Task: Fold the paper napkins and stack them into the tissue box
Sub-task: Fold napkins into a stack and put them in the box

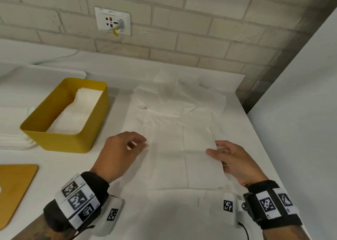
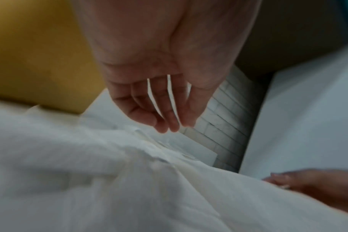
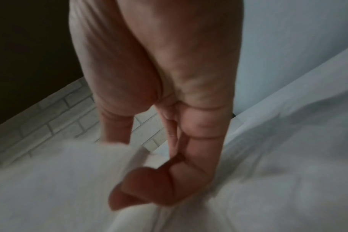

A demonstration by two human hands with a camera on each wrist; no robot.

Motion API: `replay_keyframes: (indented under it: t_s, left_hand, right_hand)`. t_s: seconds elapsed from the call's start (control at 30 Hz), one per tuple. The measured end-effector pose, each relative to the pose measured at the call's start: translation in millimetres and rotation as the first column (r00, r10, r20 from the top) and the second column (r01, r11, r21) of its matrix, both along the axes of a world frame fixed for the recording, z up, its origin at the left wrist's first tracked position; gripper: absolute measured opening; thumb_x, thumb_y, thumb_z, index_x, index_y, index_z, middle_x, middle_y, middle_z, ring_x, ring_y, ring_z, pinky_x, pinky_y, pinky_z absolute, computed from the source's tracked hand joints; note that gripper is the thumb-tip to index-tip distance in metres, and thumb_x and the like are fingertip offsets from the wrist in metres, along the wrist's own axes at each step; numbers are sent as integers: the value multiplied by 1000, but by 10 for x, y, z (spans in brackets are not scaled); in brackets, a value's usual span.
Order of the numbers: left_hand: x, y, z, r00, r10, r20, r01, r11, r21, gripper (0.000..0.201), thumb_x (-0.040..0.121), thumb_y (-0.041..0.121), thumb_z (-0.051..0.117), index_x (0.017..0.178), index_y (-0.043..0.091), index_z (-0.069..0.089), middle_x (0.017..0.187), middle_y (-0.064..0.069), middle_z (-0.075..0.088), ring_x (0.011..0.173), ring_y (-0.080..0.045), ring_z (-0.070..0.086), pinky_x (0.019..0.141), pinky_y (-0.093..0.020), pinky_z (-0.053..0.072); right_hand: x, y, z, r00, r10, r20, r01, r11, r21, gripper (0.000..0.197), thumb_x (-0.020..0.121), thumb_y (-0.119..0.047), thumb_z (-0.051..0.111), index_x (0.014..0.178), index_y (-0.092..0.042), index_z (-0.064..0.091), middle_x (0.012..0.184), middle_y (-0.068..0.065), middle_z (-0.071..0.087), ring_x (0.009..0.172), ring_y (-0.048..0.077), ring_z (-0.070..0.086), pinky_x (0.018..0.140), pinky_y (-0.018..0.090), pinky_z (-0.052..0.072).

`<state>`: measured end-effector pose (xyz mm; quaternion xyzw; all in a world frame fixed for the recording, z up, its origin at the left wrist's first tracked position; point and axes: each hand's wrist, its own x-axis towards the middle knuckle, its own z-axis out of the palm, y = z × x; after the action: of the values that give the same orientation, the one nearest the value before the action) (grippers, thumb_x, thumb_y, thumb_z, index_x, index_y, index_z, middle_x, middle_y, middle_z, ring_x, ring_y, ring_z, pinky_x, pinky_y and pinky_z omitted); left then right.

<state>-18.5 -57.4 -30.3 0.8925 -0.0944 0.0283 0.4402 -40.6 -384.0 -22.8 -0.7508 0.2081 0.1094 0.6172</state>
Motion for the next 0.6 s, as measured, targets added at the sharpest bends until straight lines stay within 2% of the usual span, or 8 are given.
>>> replay_keyframes:
  t_s: [0.07, 0.13, 0.2, 0.23, 0.33, 0.43, 0.53, 0.6]
  left_hand:
    - [-4, -97, 23, 972, -228, 58, 219, 967, 130, 16, 93, 31, 72, 108, 36, 76, 114, 17, 69, 101, -1, 61, 88, -19, 48]
    - [-4, -219, 35, 916, -396, -69, 398, 872, 284, 28, 97, 39, 67, 125, 40, 70, 138, 12, 57, 123, -8, 49, 105, -23, 40]
    - [-8, -325, 19, 865, -433, -253, 500, 776, 385, 39, 98, 46, 62, 137, 42, 61, 155, 7, 39, 139, -13, 34, 114, -26, 31]
    - [-14, -367, 9, 849, -426, -312, 525, 747, 408, 42, 98, 48, 62, 139, 43, 58, 159, 4, 33, 142, -15, 29, 117, -29, 29]
    - [-29, -420, -22, 838, -416, -355, 542, 712, 446, 46, 96, 50, 63, 142, 46, 54, 161, 2, 25, 144, -18, 23, 118, -35, 29]
    - [-40, -425, -8, 829, -425, -363, 555, 698, 452, 47, 96, 50, 63, 142, 48, 53, 160, 2, 24, 143, -18, 23, 118, -35, 29]
    - [-42, -394, -1, 815, -451, -364, 578, 674, 460, 48, 96, 53, 61, 143, 46, 52, 156, 3, 28, 139, -20, 27, 116, -37, 32]
    - [-44, -367, -7, 815, -465, -345, 579, 661, 478, 54, 93, 62, 57, 142, 39, 53, 145, 4, 38, 126, -18, 34, 110, -37, 38]
  right_hand:
    - [-45, -10, -34, 998, 42, -39, -42, 999, 3, 55, 75, -14, 89, 124, -21, 64, 108, 20, 73, 101, 32, 73, 85, 45, 60]
    - [-89, 1, -62, 997, 63, -50, -62, 998, 26, 61, 71, -13, 91, 126, -19, 64, 112, 22, 72, 104, 34, 72, 94, 52, 57]
    - [-120, 37, -29, 999, 41, -23, -40, 997, 68, 55, 77, -4, 84, 127, -14, 64, 108, 16, 75, 103, 32, 73, 97, 54, 55]
    - [-129, 62, 13, 1000, 28, 10, -29, 997, 71, 51, 80, -1, 81, 127, -13, 65, 105, 13, 76, 100, 30, 74, 93, 50, 58]
    - [-125, 231, 191, 991, 15, 133, -14, 1000, -8, 44, 85, -6, 77, 125, -20, 65, 89, -3, 76, 86, 15, 75, 71, 31, 58]
    - [-181, 568, 365, 965, 155, 212, -134, 985, -110, 45, 86, -32, 79, 127, -35, 61, 95, -10, 68, 82, 2, 70, 71, 21, 54]
    - [-227, 827, 346, 901, 421, 103, -397, 897, -193, 65, 72, -67, 70, 130, -40, 59, 104, -12, 66, 83, 5, 70, 75, 22, 50]
    - [-204, 844, 260, 930, 353, 104, -331, 926, -182, 51, 79, -66, 67, 121, -36, 66, 105, -9, 68, 76, 9, 70, 73, 26, 51]
